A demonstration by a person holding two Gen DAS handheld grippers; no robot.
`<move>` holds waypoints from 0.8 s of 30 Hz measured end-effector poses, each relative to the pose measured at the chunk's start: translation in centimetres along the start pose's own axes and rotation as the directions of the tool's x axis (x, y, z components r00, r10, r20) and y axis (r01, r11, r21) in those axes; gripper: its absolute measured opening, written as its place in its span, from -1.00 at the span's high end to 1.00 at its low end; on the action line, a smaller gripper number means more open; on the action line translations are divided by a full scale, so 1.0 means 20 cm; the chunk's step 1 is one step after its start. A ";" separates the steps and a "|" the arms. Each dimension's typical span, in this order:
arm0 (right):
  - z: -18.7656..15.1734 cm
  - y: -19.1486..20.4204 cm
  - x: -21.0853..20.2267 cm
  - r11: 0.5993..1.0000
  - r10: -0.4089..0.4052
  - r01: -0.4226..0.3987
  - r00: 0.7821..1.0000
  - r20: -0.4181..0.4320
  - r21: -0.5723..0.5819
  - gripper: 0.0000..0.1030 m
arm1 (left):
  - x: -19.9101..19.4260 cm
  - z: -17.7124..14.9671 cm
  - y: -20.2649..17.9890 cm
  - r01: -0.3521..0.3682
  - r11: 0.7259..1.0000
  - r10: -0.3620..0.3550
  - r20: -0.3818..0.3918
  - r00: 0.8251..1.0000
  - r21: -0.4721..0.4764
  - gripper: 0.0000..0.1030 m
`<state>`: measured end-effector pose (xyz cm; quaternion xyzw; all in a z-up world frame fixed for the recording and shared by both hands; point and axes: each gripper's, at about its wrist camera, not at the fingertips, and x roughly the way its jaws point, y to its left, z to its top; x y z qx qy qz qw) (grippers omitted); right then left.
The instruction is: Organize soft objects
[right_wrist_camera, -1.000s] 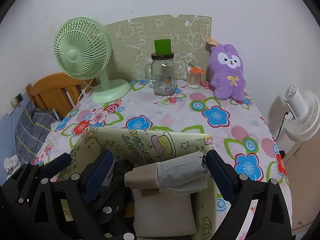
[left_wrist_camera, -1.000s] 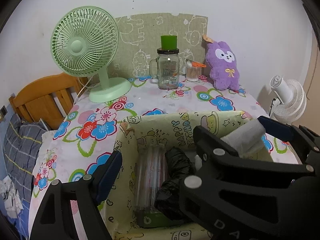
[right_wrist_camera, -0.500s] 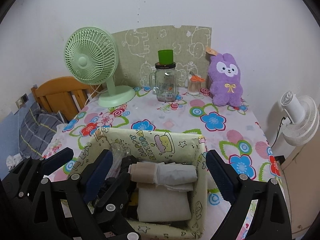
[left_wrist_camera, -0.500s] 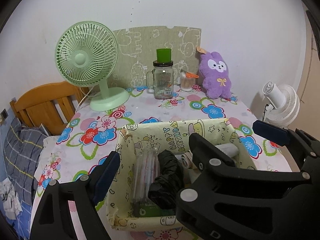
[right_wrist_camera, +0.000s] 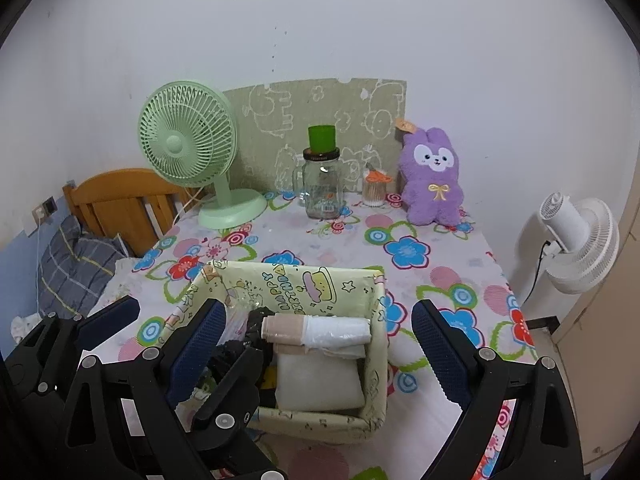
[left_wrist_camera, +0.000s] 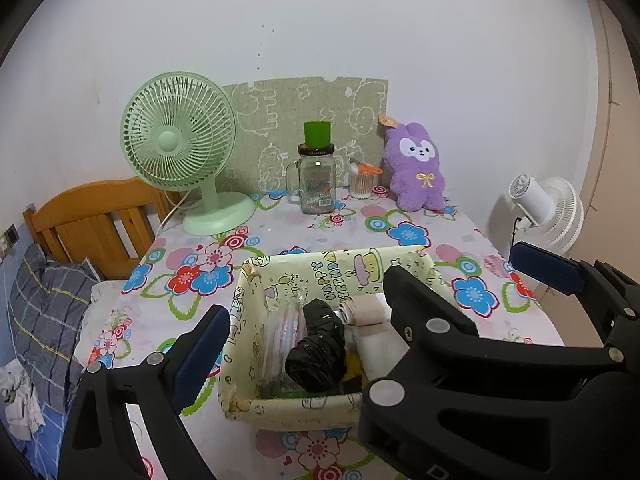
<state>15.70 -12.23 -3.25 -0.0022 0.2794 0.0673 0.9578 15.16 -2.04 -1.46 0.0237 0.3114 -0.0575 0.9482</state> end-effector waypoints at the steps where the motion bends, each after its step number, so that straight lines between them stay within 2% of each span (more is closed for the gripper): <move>1: 0.00 0.00 -0.02 1.000 -0.001 0.001 1.000 0.004 0.002 -0.86 | -0.02 0.00 -0.01 0.000 1.000 0.000 0.005 1.000 0.002 -0.89; 24: -0.14 -0.04 -0.45 0.998 -0.050 0.046 0.993 0.106 0.046 -0.99 | -0.37 -0.11 -0.05 0.001 1.000 -0.002 0.103 0.995 0.011 -1.00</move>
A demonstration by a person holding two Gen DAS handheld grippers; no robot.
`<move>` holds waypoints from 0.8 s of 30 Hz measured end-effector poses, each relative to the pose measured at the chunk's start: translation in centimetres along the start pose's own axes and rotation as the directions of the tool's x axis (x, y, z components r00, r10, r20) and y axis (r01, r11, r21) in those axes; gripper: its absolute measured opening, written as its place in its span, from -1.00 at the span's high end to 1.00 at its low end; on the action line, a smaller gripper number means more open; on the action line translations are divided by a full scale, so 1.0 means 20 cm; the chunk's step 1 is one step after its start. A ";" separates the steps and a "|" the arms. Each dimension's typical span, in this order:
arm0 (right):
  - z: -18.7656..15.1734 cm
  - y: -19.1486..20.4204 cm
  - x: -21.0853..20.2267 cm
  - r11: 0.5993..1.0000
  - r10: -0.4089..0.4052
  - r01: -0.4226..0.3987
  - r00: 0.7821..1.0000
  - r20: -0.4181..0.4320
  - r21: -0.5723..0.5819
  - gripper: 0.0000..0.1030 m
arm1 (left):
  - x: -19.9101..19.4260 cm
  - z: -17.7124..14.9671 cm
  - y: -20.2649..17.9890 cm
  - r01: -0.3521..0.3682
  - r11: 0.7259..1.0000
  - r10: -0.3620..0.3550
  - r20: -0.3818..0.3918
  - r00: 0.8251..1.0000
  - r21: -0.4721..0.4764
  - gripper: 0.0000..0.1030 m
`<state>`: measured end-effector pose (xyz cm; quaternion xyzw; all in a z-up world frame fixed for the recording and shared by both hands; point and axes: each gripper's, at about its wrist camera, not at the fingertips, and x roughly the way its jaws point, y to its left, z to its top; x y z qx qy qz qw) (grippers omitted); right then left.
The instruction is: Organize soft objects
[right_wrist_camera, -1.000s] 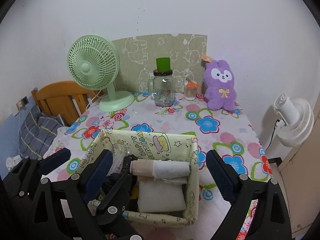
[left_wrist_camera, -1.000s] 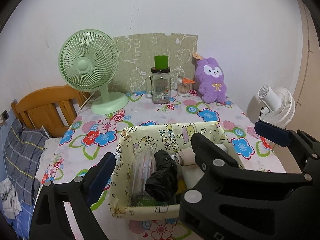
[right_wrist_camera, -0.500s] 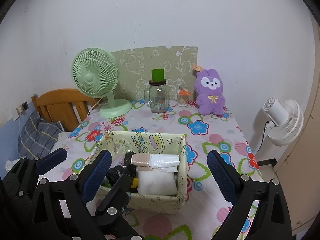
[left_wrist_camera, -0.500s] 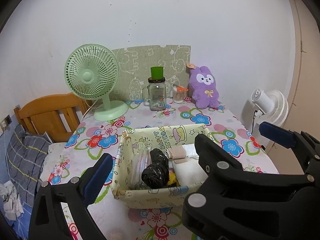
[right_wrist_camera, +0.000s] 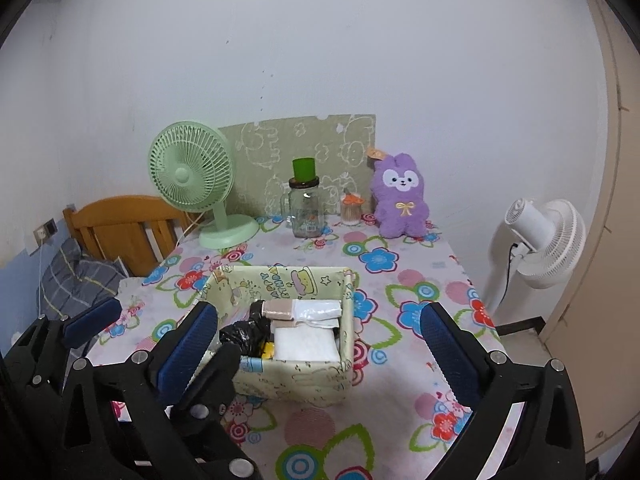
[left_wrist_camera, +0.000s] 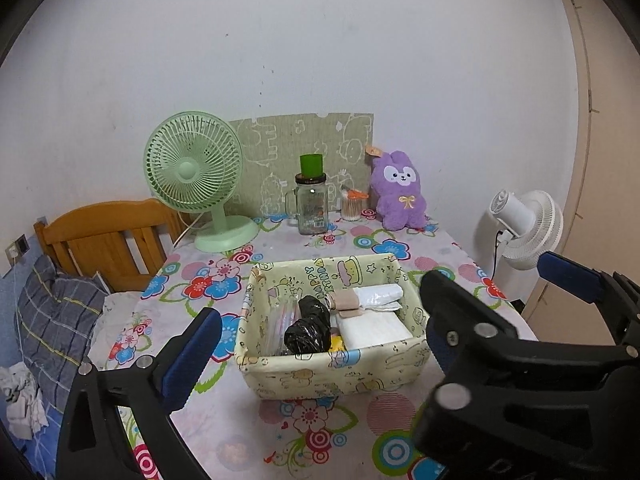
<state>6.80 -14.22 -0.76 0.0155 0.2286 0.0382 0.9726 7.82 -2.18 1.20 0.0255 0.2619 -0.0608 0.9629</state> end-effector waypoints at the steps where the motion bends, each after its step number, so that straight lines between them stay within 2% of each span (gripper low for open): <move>1: -0.01 -0.01 -0.02 1.000 -0.003 0.003 1.000 0.004 0.004 -0.99 | -0.01 0.00 0.00 0.000 1.000 0.000 0.002 1.000 -0.001 -1.00; 24: -0.13 -0.16 -0.37 0.994 -0.092 0.086 0.992 0.084 0.064 -0.99 | -0.32 -0.11 0.11 -0.062 0.997 0.065 0.093 0.994 -0.037 -1.00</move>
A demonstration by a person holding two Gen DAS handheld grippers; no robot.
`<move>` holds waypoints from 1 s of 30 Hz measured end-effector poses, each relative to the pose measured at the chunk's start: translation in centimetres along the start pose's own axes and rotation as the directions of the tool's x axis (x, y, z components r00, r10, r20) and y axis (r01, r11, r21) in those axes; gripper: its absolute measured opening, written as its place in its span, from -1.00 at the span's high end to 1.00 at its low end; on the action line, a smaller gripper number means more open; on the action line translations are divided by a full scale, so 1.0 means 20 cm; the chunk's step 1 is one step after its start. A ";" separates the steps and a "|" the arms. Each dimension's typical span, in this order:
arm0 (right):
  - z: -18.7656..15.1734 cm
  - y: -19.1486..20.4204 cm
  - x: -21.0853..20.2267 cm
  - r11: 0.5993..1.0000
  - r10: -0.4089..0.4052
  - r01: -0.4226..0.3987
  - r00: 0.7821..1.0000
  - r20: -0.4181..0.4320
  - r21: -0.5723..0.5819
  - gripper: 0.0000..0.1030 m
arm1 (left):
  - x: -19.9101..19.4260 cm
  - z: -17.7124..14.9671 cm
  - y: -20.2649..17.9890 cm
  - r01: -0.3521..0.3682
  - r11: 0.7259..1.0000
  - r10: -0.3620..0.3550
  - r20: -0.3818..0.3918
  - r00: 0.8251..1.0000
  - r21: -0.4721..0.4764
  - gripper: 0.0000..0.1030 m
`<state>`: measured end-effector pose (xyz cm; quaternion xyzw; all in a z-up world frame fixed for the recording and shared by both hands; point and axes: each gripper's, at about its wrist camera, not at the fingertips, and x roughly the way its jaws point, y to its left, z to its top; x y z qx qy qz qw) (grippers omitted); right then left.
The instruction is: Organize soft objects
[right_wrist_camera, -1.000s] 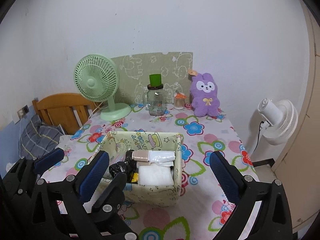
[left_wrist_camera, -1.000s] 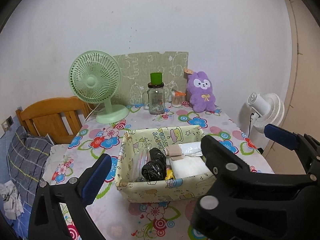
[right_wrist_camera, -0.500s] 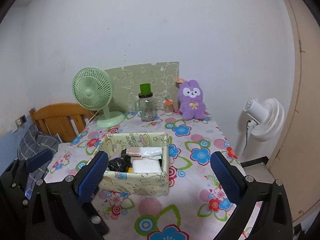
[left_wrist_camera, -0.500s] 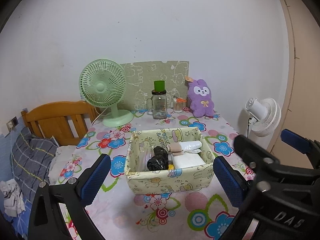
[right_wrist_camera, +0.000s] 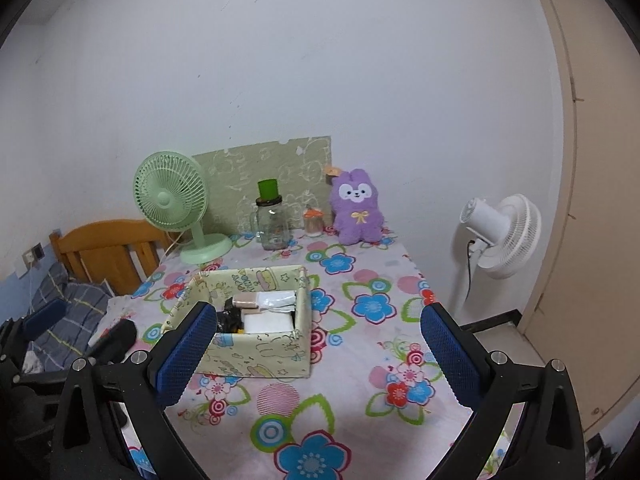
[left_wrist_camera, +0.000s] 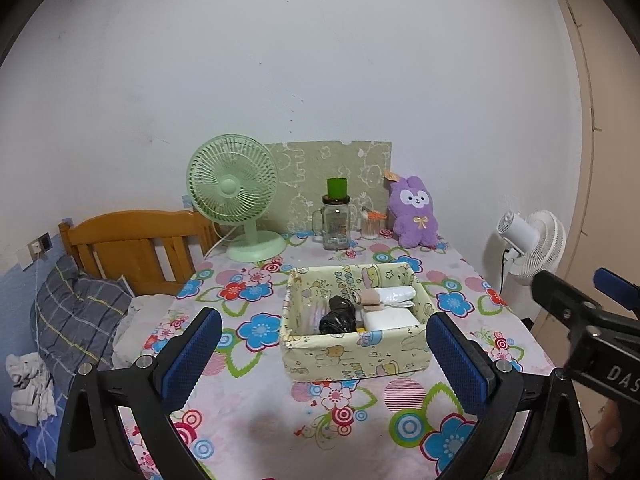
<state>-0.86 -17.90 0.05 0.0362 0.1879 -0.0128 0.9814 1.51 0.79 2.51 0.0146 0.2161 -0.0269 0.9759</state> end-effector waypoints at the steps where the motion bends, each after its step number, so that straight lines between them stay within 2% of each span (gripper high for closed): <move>1: 0.00 0.00 -0.01 1.000 -0.001 0.001 1.000 0.005 -0.002 -0.99 | -0.01 -0.01 0.01 -0.001 1.000 0.001 0.004 1.000 -0.004 -1.00; 12: -0.06 0.03 -0.05 1.000 0.001 0.000 1.000 0.009 -0.029 -0.99 | -0.04 -0.04 0.07 0.003 0.999 -0.003 0.011 1.000 -0.050 -1.00; 30: -0.06 0.02 -0.01 1.000 -0.006 0.006 1.000 0.010 -0.015 -1.00 | -0.02 -0.03 0.05 0.018 0.999 -0.018 0.005 1.000 -0.036 -1.00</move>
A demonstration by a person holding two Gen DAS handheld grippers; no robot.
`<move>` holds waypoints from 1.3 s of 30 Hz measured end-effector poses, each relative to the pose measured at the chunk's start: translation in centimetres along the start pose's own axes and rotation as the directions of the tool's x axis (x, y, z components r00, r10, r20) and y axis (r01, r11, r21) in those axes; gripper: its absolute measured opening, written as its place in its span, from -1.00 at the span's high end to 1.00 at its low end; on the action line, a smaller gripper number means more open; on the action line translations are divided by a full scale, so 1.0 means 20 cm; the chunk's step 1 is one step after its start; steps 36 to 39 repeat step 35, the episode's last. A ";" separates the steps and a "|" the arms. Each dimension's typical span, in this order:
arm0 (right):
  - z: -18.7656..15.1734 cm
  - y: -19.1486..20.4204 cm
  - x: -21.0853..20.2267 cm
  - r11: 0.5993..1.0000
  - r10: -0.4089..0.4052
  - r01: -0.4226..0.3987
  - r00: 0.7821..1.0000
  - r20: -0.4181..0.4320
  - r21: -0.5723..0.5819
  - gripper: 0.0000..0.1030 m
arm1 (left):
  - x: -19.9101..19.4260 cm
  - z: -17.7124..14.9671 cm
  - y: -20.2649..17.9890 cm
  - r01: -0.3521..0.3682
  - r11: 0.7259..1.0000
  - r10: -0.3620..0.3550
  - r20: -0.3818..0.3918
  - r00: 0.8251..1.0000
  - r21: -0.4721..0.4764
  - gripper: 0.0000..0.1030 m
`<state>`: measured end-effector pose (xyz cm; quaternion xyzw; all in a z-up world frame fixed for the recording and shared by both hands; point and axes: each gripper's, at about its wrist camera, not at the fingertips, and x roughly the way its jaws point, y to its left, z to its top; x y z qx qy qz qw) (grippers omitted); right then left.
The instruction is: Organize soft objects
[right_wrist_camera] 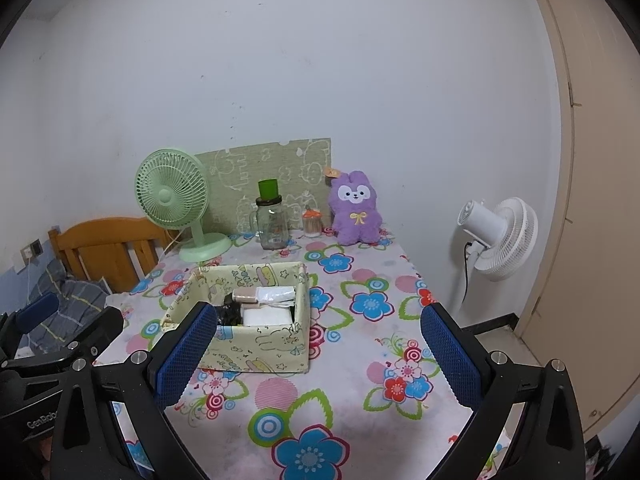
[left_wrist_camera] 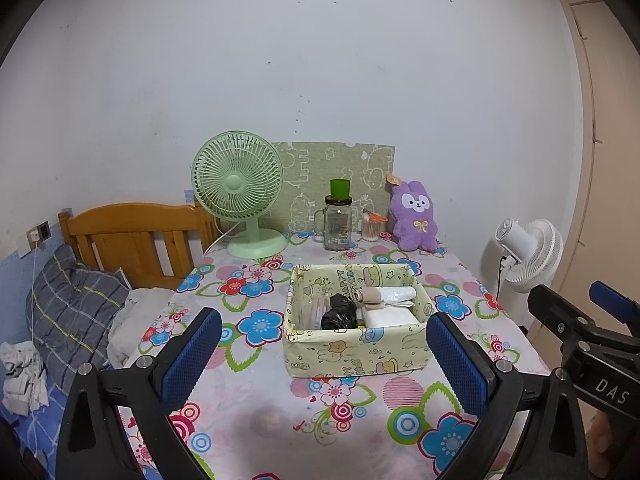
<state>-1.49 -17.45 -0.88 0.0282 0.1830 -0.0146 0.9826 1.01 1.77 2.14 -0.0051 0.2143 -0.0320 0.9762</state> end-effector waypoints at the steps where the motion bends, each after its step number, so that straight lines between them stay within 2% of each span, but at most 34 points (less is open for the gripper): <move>1: 0.00 0.00 0.00 1.000 0.001 -0.001 1.000 -0.002 0.000 -0.99 | 0.00 0.00 0.00 -0.001 1.000 0.001 0.001 1.000 -0.001 -1.00; 39: 0.00 0.01 0.03 1.000 -0.006 0.006 1.000 -0.003 -0.003 -0.99 | 0.02 0.00 -0.01 -0.008 1.000 0.008 -0.001 1.000 -0.011 -1.00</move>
